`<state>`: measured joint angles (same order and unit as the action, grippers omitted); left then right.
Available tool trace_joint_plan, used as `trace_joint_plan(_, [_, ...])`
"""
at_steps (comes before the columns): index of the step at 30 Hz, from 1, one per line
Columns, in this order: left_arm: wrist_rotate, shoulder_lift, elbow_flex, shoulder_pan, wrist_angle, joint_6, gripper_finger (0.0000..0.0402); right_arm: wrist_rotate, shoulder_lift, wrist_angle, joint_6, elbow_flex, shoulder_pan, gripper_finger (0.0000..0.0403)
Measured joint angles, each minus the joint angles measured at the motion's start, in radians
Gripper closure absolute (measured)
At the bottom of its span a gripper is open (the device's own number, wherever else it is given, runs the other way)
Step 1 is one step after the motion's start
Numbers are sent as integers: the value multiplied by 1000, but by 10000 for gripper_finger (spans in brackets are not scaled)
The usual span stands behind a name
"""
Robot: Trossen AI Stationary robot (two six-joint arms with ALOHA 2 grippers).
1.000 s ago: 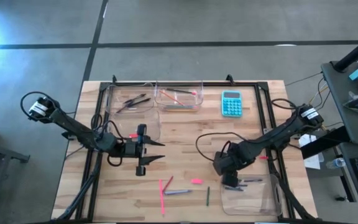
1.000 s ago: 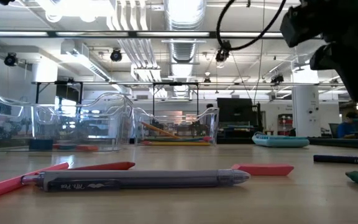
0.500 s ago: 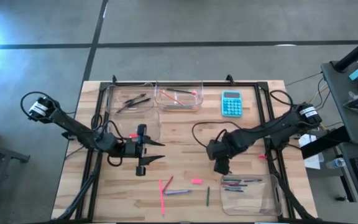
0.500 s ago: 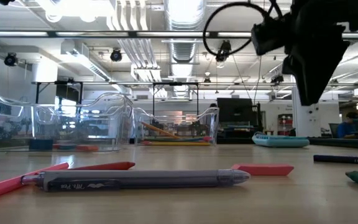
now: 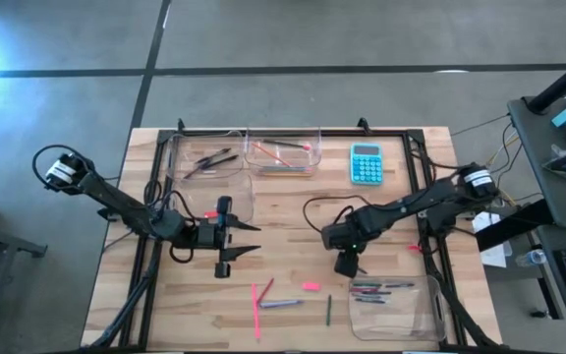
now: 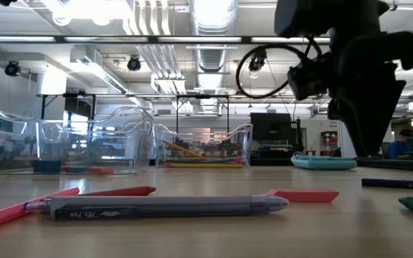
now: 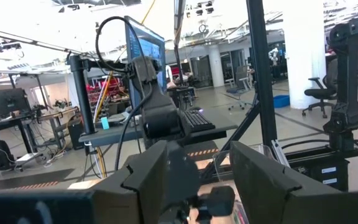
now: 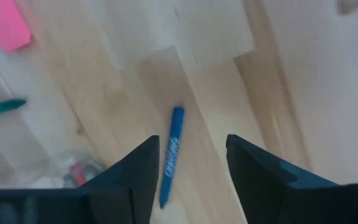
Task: Sort crayons/erasers/pens/pencils in bins
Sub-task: Put the blue crayon into the bottom right transparent bin
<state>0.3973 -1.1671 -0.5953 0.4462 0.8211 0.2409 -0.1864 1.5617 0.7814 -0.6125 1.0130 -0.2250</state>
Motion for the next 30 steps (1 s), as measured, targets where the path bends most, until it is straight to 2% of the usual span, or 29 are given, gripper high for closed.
trace_joint_plan(5, [0,0,0,0,0,0,240,-34,64,-21,23,13,19,192])
trace_joint_plan(11, [0,0,0,0,-1,0,240,-65,130,-19,31,15,21,175])
trace_joint_plan(19, [0,0,0,0,-1,0,240,-69,158,-17,49,16,35,190])
trace_joint_plan(30, [0,0,0,0,0,0,240,-57,127,-42,32,27,45,195])
